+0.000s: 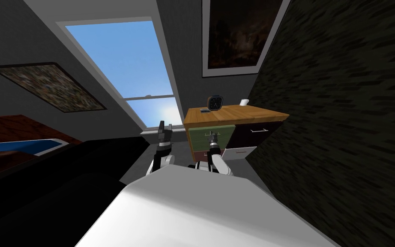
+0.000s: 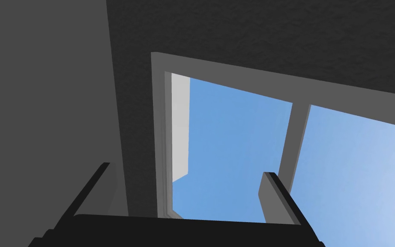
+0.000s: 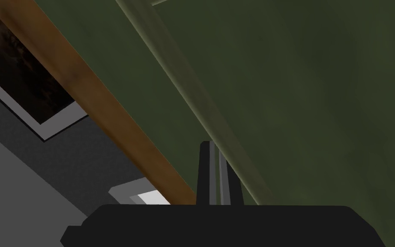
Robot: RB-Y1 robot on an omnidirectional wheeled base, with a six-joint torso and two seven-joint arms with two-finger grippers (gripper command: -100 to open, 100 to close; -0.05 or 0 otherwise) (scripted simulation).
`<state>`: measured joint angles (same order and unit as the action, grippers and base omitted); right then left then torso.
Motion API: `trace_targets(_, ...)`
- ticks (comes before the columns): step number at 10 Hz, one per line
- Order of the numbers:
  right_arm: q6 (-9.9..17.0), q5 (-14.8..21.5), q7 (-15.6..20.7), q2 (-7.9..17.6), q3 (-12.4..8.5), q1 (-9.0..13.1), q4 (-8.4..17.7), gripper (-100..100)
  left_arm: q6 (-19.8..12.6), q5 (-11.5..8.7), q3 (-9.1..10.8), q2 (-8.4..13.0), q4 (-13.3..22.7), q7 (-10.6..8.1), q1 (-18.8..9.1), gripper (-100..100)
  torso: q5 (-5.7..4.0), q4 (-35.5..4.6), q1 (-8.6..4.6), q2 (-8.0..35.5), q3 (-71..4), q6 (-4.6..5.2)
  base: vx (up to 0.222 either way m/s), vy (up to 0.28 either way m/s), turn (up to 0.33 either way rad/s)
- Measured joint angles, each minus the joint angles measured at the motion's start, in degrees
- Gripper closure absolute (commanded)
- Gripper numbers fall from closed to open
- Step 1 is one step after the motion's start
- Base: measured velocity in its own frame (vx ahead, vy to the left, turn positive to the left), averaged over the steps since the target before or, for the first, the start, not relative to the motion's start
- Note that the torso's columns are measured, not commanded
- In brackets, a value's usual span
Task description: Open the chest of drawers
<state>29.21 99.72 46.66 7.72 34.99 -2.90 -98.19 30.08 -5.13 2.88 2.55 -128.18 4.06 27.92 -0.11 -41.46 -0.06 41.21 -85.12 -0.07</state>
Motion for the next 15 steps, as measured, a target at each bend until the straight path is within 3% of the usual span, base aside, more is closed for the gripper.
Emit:
trace_targets(6,5.33,7.09,2.63,-0.19,2.55,2.13,4.61,-100,0.0,0.0,0.0,0.0,0.0,0.0,-0.01,0,-0.02,0.22,0.23,0.18,0.14,-0.19,-0.048,-0.021,0.037)
trace_targets(8,5.77,8.25,5.62,0.01,2.82,2.02,4.78,-100,0.0,0.0,0.0,0.0,0.0,0.0,0.0,0,0.03,0.11,0.32,0.14,0.1,-0.18,-0.029,-0.011,0.013)
trace_targets(11,6.48,8.91,5.37,-0.33,3.12,2.65,5.91,-100,0.0,0.0,0.0,0.0,0.0,0.0,0.0,0,0.02,0.17,0.35,0.1,0.08,-0.24,0.001,-0.003,0.002)
trace_targets(15,9.17,12.46,6.43,0.75,4.64,3.43,7.96,-100,0.0,0.0,0.0,0.0,0.0,0.0,0.0,0,0.01,0.33,0.45,0.06,0.09,-0.3,-0.035,-0.011,0.02)
